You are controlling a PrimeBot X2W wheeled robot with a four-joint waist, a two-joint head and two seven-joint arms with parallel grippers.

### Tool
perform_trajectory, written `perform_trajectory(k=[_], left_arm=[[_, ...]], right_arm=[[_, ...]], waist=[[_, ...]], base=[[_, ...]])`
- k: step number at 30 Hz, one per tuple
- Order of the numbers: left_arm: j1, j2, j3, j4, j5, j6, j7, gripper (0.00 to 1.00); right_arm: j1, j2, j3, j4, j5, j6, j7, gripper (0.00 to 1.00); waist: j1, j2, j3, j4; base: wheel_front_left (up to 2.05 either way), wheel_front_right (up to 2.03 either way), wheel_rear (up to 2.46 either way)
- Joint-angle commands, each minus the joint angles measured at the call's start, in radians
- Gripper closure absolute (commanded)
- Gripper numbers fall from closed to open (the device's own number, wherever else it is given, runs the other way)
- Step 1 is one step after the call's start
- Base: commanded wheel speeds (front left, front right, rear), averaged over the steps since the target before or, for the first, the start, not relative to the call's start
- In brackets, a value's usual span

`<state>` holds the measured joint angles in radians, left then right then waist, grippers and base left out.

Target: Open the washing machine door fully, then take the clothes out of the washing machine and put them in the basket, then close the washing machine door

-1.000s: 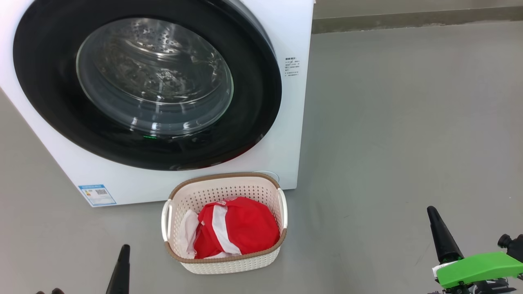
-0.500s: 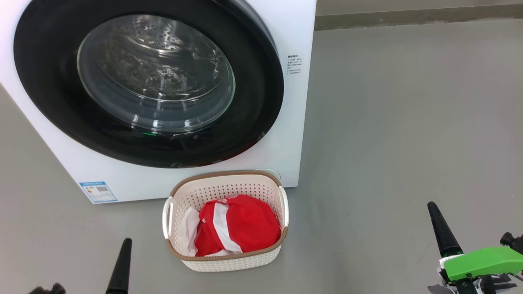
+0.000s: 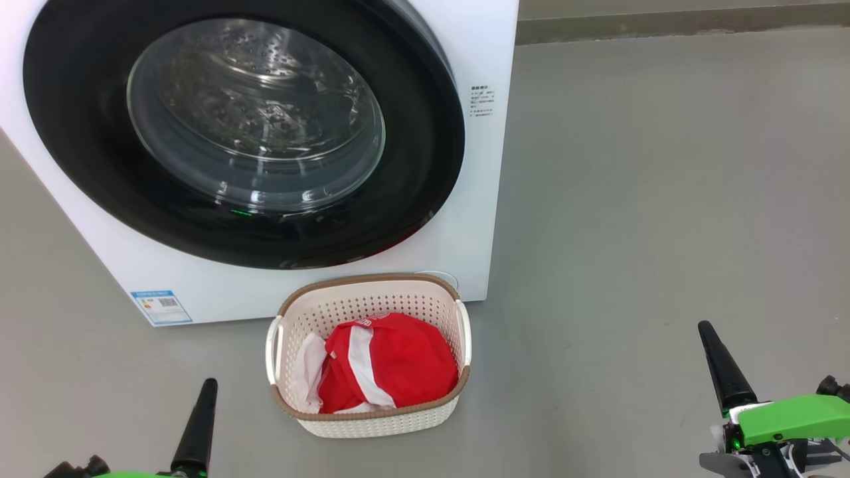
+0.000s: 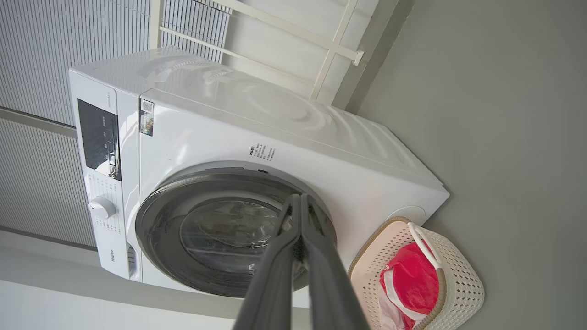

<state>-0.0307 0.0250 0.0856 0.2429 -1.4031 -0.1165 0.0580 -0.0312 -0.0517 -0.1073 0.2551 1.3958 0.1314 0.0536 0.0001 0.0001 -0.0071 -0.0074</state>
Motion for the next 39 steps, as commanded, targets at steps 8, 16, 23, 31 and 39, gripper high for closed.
perform_trajectory(k=[8,16,23,31,39], left_arm=[[-0.059,0.023,0.026,-0.009,-0.097,-0.013,0.027,1.00],[-0.074,0.025,0.028,0.001,-0.186,-0.014,0.050,1.00],[-0.077,0.025,0.028,0.003,-0.205,-0.014,0.055,1.00],[-0.077,0.025,0.028,0.003,-0.205,-0.014,0.055,1.00],[-0.077,0.025,0.028,0.003,-0.205,-0.014,0.055,1.00]], right_arm=[[-0.062,-0.005,0.007,-0.018,0.105,0.000,0.026,1.00],[-0.074,-0.003,0.000,-0.012,0.197,-0.001,0.050,1.00],[-0.076,-0.003,-0.002,-0.011,0.217,-0.001,0.056,1.00],[-0.076,-0.002,-0.003,-0.011,0.216,-0.001,0.056,1.00],[-0.076,-0.002,-0.003,-0.011,0.216,-0.001,0.057,1.00]], waist=[[-0.0001,-0.0001,0.004,0.003],[-0.0001,-0.0001,0.009,0.007],[-0.0001,-0.0001,0.010,0.007],[-0.0001,-0.0001,0.010,0.007],[-0.0001,-0.0001,0.010,0.007]], base=[[0.00,0.00,0.00],[0.00,0.00,0.00],[0.00,0.00,0.00],[0.00,0.00,0.00],[0.00,0.00,0.00]])
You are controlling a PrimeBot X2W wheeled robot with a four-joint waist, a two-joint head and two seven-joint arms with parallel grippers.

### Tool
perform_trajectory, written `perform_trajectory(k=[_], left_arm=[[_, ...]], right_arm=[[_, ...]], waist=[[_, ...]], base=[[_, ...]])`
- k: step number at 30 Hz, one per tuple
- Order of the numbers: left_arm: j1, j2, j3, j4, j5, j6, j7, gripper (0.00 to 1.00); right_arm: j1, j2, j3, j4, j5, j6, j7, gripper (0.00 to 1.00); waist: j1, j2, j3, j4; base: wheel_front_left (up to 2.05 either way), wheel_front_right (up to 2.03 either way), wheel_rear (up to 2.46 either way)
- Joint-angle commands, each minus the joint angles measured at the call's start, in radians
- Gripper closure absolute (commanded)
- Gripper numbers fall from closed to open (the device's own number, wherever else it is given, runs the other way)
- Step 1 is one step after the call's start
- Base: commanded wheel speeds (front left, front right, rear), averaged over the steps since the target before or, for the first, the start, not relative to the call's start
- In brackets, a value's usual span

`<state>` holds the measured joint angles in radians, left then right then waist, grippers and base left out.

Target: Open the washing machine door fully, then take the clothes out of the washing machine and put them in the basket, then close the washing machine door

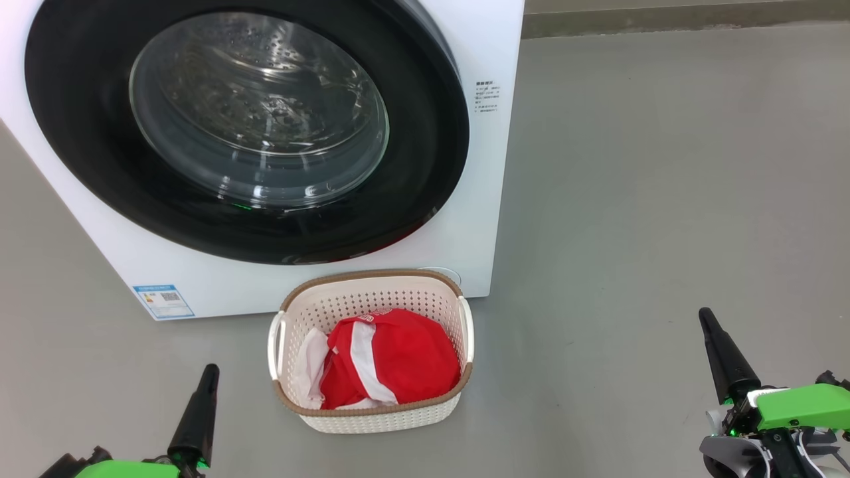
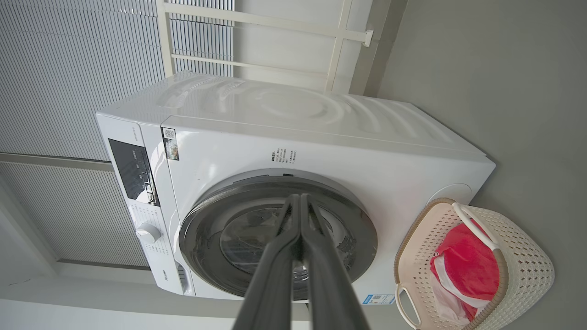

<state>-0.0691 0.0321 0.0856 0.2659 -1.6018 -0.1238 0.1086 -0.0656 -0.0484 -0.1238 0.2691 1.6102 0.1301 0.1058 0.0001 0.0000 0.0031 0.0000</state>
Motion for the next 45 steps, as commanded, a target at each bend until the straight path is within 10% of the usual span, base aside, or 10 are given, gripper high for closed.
perform_trajectory(k=[1,45], left_arm=[[-0.039,0.018,0.028,-0.020,-0.007,-0.007,0.005,1.00],[-0.039,0.018,0.028,-0.021,-0.007,-0.007,0.005,1.00]], right_arm=[[-0.042,-0.005,0.013,-0.025,0.001,0.001,0.005,1.00],[-0.042,-0.003,0.011,-0.024,-0.001,0.001,0.007,1.00]], waist=[[0.0000,0.0000,0.000,0.000],[0.0000,0.0000,0.000,0.000]], base=[[0.00,0.00,0.00],[0.00,0.00,0.00]])
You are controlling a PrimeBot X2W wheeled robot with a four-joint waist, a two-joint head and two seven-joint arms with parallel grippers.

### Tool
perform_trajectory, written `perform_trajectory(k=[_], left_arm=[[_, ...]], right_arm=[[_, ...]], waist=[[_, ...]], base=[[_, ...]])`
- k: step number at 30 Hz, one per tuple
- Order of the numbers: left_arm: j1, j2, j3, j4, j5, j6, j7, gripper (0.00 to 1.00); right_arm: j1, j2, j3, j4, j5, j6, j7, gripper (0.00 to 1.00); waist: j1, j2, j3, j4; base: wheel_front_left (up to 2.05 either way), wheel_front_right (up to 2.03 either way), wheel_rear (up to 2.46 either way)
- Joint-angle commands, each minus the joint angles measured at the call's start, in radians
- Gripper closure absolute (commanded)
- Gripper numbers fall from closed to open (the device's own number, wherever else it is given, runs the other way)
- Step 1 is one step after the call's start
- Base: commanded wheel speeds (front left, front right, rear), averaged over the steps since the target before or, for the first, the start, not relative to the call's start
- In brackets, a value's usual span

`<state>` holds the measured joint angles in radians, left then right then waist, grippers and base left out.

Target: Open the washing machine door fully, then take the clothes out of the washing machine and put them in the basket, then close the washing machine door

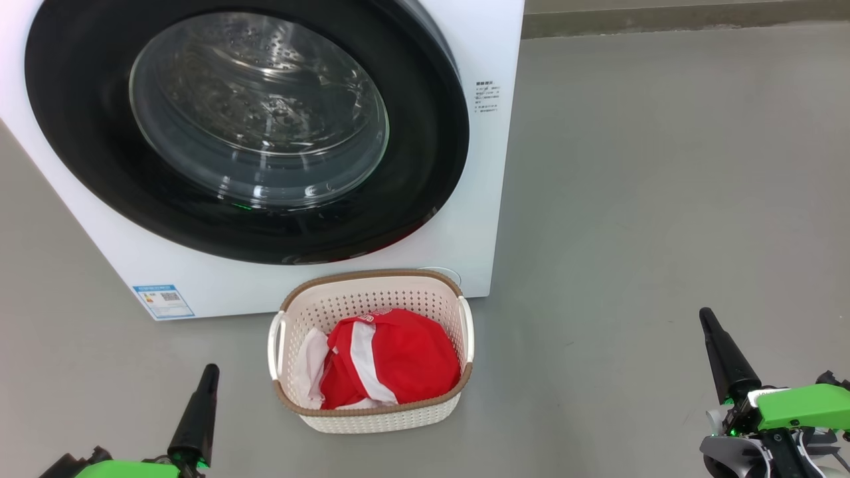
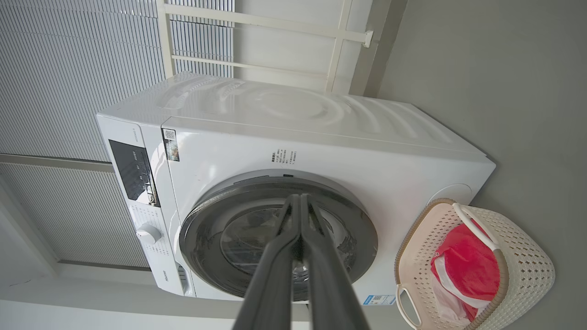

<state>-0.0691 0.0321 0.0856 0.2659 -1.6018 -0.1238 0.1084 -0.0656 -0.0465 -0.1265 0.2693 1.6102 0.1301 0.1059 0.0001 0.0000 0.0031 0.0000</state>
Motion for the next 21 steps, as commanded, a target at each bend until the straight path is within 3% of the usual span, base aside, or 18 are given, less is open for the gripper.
perform_trajectory(k=[1,21], left_arm=[[-0.039,0.018,0.028,-0.021,-0.007,-0.007,0.005,1.00],[-0.039,0.018,0.028,-0.021,-0.007,-0.007,0.005,1.00]], right_arm=[[-0.042,-0.005,0.014,-0.025,-0.001,0.001,0.006,1.00],[-0.042,-0.005,0.013,-0.025,-0.001,0.001,0.007,1.00]], waist=[[0.0000,0.0000,0.000,0.000],[0.0000,0.0000,0.000,0.000]], base=[[0.00,0.00,0.00],[0.00,0.00,0.00]])
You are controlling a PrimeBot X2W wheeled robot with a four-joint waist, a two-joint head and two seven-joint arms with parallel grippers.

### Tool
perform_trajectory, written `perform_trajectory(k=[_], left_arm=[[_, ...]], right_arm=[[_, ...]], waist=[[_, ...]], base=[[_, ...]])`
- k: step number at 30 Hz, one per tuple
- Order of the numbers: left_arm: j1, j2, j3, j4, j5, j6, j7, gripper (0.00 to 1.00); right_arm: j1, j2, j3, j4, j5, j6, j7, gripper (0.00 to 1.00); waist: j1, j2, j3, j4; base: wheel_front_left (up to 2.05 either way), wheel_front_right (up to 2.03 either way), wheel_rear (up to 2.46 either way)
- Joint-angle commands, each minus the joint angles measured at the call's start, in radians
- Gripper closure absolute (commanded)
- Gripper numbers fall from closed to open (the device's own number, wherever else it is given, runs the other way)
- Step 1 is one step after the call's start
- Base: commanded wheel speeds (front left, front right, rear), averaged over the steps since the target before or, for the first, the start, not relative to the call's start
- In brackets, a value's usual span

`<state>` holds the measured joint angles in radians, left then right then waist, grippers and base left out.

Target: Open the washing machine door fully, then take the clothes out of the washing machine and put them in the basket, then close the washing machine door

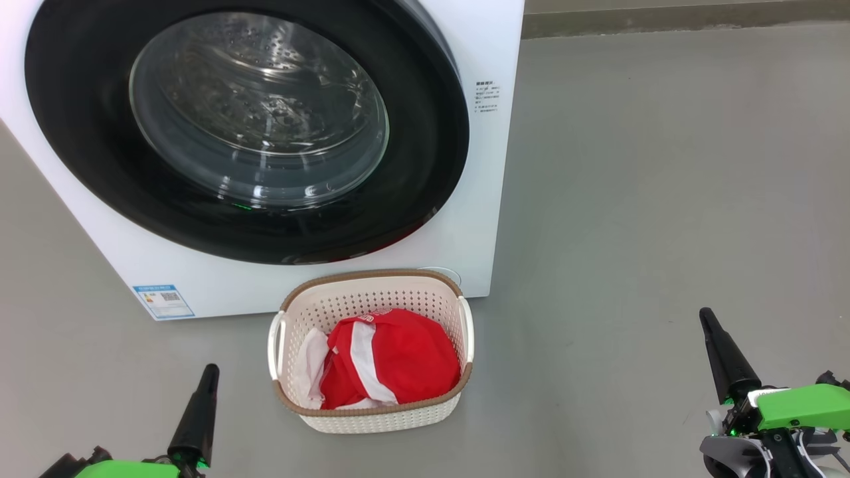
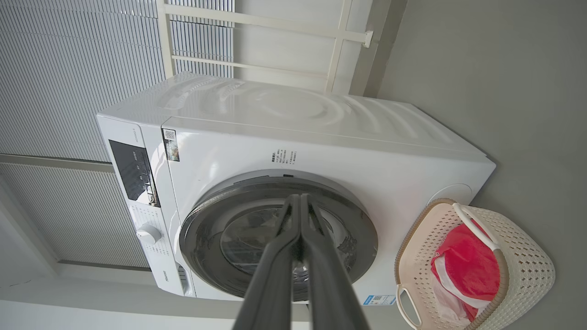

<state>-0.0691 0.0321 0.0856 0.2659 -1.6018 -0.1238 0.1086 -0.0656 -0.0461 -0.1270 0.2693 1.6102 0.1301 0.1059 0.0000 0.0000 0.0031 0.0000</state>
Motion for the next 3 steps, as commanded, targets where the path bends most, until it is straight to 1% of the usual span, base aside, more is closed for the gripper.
perform_trajectory(k=[1,3], left_arm=[[-0.039,0.018,0.028,-0.021,-0.007,-0.007,0.005,1.00],[-0.039,0.018,0.028,-0.021,-0.007,-0.007,0.005,1.00]], right_arm=[[-0.042,-0.005,0.014,-0.025,-0.001,0.001,0.007,1.00],[-0.042,-0.005,0.014,-0.025,-0.001,0.001,0.007,1.00]], waist=[[0.0000,0.0000,0.000,0.000],[0.0000,0.0000,0.000,0.000]], base=[[0.00,0.00,0.00],[0.00,0.00,0.00]])
